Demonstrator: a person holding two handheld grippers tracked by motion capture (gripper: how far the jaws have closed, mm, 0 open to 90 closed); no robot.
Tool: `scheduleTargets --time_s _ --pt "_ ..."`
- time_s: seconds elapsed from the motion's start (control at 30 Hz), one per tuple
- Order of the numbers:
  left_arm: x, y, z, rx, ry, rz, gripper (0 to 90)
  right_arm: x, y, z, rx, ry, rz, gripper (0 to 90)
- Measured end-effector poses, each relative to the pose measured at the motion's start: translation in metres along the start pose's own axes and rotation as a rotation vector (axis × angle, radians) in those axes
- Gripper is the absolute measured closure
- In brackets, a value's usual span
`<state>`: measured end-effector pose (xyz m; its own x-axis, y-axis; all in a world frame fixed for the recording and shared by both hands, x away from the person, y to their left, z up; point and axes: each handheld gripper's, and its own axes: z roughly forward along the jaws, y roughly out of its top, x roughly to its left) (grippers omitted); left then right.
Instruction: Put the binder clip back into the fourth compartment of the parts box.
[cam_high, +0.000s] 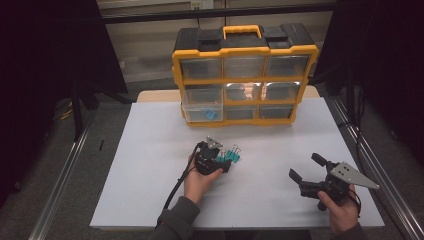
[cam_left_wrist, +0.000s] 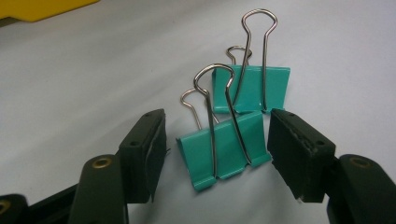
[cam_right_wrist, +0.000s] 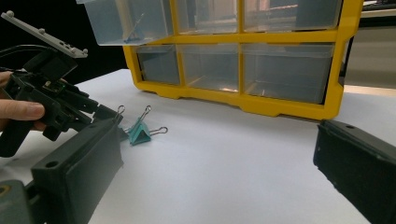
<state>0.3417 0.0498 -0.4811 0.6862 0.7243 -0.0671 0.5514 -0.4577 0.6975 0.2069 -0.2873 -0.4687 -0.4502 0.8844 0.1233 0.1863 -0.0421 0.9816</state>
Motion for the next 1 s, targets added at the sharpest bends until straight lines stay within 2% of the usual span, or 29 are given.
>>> scheduleTargets --time_s 0.1,0.13,0.27,0.33,0.37,0.43,0.47,0.5,0.53,0.67,0.73,0.87,1.0 --pt "-0.001 -0.001 0.000 -0.008 0.005 -0.018 40.0 0.000 0.000 0.000 0.004 -0.002 0.003 0.6" --pt "-0.004 -0.001 0.001 -0.026 0.016 -0.026 41.2 0.000 0.000 0.000 0.003 -0.002 0.003 0.6" --pt "-0.002 -0.002 -0.001 -0.020 0.024 -0.016 49.6 0.000 0.000 0.000 0.001 -0.001 0.005 0.6" --pt "0.002 -0.002 -0.003 -0.017 -0.005 -0.040 50.0 -0.001 0.000 0.000 0.002 0.002 -0.008 0.6" --pt "0.002 -0.002 -0.004 -0.022 -0.007 -0.080 50.1 0.000 0.000 0.000 0.001 0.002 -0.007 0.6" --pt "0.005 -0.002 -0.006 -0.009 -0.023 -0.085 50.1 0.000 0.000 0.000 0.006 0.003 -0.015 0.6" --pt "0.006 -0.001 -0.008 0.004 -0.023 -0.086 50.2 0.000 0.000 0.001 0.001 -0.002 -0.002 0.6" --pt "0.007 -0.001 -0.009 -0.002 -0.032 -0.097 50.2 0.000 0.000 0.001 0.001 -0.002 -0.002 0.6" --pt "0.009 -0.001 -0.011 0.005 -0.027 -0.088 50.2 0.000 0.000 0.000 0.006 -0.001 -0.006 0.6" --pt "0.015 0.002 -0.021 -0.023 -0.034 -0.099 50.1 -0.001 0.000 0.000 0.005 -0.002 -0.013 0.6" --pt "0.016 0.003 -0.024 -0.040 -0.045 -0.120 50.2 -0.001 0.000 0.000 0.006 -0.003 -0.013 0.6" --pt "0.019 0.008 -0.032 -0.043 -0.059 -0.108 50.2 -0.001 0.000 0.000 0.006 -0.002 -0.008 0.6" --pt "0.020 0.012 -0.039 -0.058 -0.104 -0.112 50.1 0.000 0.000 0.001 0.000 -0.007 0.006 0.6"
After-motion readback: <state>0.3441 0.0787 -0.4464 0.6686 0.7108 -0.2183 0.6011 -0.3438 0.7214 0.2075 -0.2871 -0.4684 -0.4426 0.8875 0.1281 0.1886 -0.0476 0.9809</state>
